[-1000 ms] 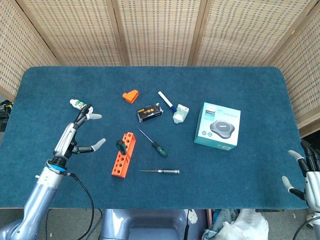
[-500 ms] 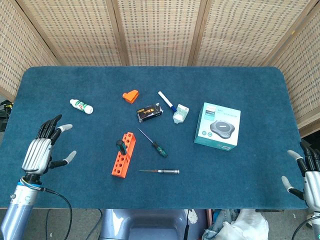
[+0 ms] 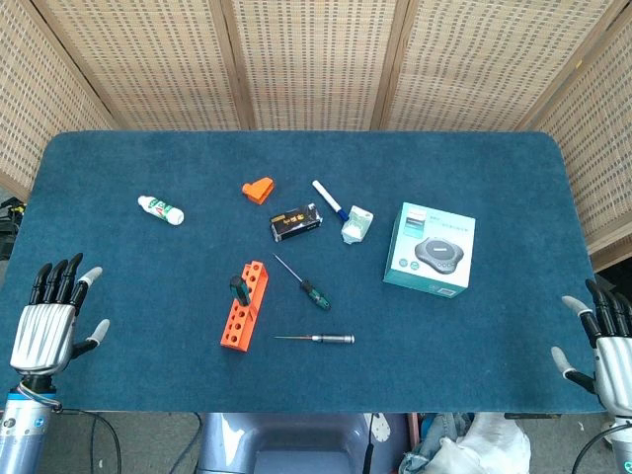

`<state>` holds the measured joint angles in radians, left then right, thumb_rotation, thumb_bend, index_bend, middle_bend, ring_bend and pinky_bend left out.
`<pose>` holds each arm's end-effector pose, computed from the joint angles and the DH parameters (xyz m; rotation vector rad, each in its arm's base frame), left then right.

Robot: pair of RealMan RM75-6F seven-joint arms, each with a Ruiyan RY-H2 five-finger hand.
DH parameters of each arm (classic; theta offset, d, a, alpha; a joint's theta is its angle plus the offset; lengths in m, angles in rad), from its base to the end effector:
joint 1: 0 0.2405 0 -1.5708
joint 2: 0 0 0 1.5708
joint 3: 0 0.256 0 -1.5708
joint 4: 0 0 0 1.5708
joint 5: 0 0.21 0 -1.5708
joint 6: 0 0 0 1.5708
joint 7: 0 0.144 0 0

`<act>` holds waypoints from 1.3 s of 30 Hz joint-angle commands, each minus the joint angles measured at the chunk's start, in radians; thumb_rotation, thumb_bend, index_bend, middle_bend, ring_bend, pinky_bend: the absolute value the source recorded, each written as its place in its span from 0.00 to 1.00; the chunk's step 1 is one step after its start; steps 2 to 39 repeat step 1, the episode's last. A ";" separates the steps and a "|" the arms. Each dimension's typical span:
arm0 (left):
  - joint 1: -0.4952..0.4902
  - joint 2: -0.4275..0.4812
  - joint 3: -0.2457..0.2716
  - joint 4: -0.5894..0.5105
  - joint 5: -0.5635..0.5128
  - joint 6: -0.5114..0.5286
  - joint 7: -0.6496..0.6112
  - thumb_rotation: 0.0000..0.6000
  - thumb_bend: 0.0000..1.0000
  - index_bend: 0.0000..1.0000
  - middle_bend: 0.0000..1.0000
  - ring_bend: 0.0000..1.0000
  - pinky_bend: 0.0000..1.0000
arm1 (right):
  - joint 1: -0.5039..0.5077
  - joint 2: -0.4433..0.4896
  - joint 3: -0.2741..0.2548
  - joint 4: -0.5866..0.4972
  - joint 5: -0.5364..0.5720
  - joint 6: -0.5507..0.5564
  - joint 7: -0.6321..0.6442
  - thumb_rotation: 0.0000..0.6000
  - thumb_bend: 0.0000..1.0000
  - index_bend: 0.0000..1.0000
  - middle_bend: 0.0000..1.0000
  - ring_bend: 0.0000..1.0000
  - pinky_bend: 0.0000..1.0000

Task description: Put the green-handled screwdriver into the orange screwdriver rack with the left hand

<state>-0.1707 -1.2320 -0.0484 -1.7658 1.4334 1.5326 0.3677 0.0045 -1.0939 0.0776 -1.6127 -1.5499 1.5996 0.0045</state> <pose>-0.2593 0.1997 0.1219 -1.4056 -0.7875 -0.8737 -0.3108 -0.1608 0.1831 1.3106 -0.8089 0.9456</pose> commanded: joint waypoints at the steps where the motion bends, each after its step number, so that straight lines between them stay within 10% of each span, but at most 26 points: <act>1: 0.004 0.002 -0.004 -0.002 -0.002 0.003 -0.004 1.00 0.26 0.15 0.00 0.00 0.00 | 0.001 -0.002 -0.002 0.000 -0.002 -0.002 -0.003 1.00 0.26 0.17 0.00 0.00 0.00; 39: 0.004 0.002 -0.004 -0.002 -0.002 0.003 -0.004 1.00 0.26 0.15 0.00 0.00 0.00 | 0.001 -0.002 -0.002 0.000 -0.002 -0.002 -0.003 1.00 0.26 0.17 0.00 0.00 0.00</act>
